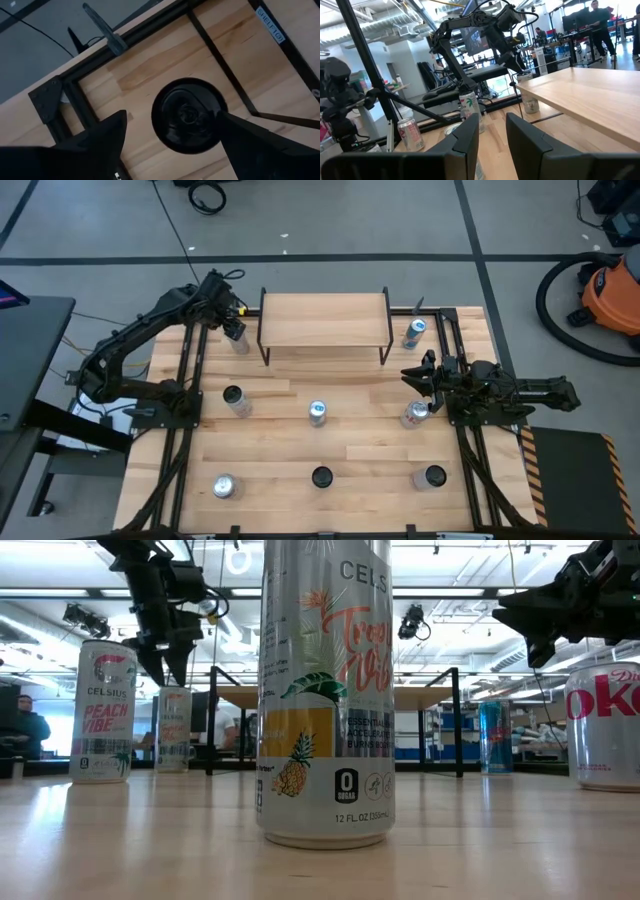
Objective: Place canned beverage on shelf
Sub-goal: Put the white soda can on the shelf
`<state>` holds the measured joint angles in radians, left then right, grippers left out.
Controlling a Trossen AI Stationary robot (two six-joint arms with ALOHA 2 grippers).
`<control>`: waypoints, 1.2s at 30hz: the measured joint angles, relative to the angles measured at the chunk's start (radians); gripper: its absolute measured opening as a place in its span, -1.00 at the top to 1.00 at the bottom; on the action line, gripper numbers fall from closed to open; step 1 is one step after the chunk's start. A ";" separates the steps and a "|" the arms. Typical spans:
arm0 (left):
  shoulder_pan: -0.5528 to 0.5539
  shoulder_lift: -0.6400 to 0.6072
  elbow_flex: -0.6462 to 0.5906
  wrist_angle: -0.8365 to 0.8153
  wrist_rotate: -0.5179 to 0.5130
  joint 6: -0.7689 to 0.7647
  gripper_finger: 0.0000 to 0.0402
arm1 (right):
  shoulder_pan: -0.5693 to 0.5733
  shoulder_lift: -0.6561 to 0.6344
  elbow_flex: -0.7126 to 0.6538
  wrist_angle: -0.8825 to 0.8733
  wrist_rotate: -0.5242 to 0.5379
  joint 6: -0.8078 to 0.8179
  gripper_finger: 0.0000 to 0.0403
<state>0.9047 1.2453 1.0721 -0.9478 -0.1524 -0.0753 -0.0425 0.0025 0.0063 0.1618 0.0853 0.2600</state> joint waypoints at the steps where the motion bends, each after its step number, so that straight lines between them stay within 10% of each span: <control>1: 0.004 0.000 0.000 0.002 0.011 0.000 -0.55 | 0.000 0.000 0.000 0.000 0.000 0.000 0.47; 36: 0.014 -0.001 0.000 0.008 0.105 0.033 -0.55 | 0.000 0.000 0.000 0.000 0.000 0.000 0.47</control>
<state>0.9188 1.2440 1.0721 -0.9399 -0.0475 -0.0425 -0.0425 0.0025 0.0066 0.1616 0.0853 0.2600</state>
